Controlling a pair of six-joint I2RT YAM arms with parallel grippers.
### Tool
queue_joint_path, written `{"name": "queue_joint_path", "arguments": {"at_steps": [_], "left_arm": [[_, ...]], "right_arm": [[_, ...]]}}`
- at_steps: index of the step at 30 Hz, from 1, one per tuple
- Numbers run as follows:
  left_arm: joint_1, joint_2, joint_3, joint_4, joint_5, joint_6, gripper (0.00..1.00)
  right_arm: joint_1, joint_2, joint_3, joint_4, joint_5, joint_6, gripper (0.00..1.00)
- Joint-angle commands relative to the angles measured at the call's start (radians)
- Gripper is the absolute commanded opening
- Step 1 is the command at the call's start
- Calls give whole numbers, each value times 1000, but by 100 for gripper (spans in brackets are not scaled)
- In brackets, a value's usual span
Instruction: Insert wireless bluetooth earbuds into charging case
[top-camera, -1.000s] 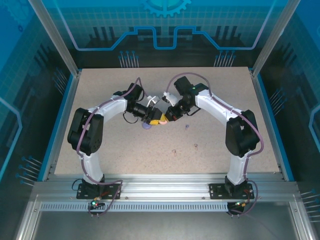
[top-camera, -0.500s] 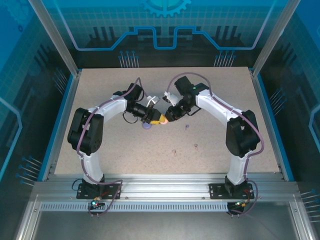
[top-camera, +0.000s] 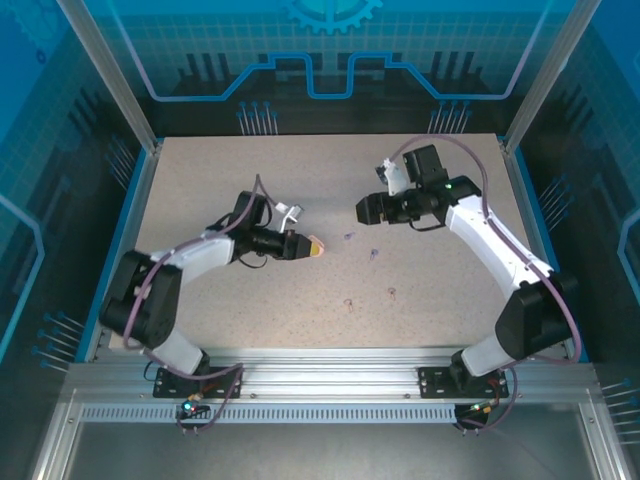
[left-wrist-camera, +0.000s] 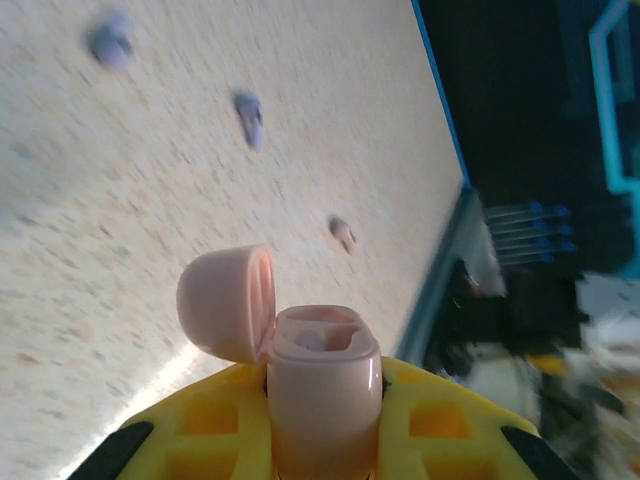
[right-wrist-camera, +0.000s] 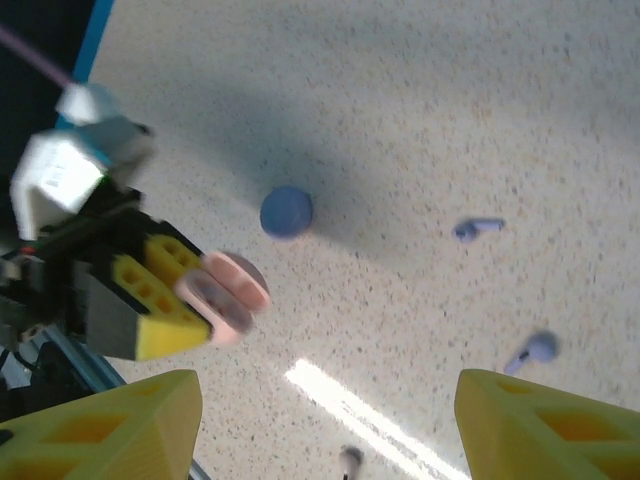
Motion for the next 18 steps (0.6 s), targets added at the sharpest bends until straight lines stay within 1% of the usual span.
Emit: {"name": "queue_joint_path", "arguments": {"at_steps": [1,3,5,8,9,12,15,18], "left_arm": [[-1,-113,-139,421,-281,-78,0],[-19,-171,-224,528,-385,-40,0],[-54,-224,-290,620,-472,30,0],[-137,-290,-332,650,-601,168,0],[-160,-303,-341,654,-644,195,0],[-175,-319,-380,728,-726,179,0],[-175,-321,-434,854,-789,146,0],[-175,-326,-457,924,-834,131,0]], "right_arm": [[44,-42,-95,-27,100,79,68],[92,-55,-143,-47,155,94,67],[153,-53,-180,-63,209,111,67],[259,-21,-213,-86,307,145,66],[295,-8,-223,-88,335,155,65],[379,28,-246,-81,396,187,65],[426,81,-252,-78,425,211,62],[465,136,-240,-71,446,216,60]]}}
